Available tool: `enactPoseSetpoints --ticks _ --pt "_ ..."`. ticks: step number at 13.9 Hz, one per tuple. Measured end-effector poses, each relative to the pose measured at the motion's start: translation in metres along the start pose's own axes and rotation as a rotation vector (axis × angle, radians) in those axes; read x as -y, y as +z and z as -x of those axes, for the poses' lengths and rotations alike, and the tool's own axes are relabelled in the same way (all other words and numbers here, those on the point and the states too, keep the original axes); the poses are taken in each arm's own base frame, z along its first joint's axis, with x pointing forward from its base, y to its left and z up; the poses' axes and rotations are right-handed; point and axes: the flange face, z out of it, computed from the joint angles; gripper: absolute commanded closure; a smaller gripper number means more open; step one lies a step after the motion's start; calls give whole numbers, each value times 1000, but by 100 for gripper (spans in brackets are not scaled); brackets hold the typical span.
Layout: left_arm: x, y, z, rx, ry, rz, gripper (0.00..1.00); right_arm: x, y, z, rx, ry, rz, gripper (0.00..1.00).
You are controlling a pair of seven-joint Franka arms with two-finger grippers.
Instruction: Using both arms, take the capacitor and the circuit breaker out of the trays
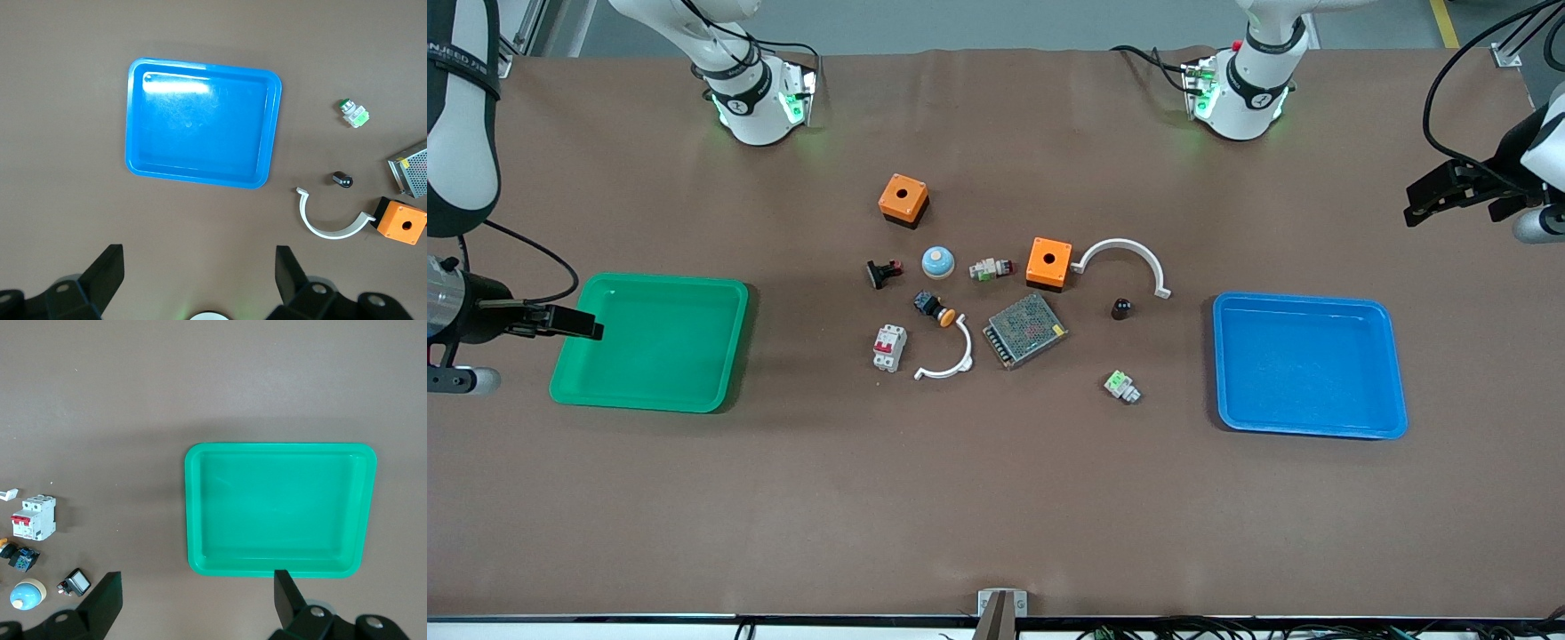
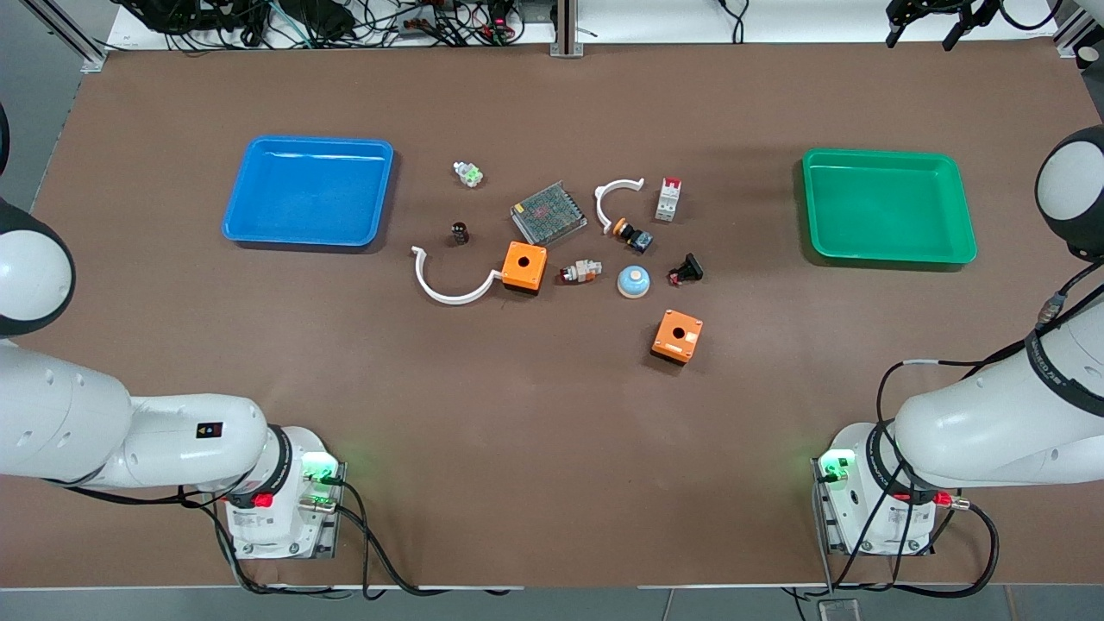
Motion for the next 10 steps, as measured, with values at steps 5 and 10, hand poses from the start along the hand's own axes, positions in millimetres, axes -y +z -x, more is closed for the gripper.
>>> enactPoseSetpoints --ticks 5,10 --pt "-2 -2 1 -4 2 13 0 13 6 6 10 -24 -4 0" --pt "-6 -4 3 -3 6 49 0 32 -21 41 -36 -56 -5 0"
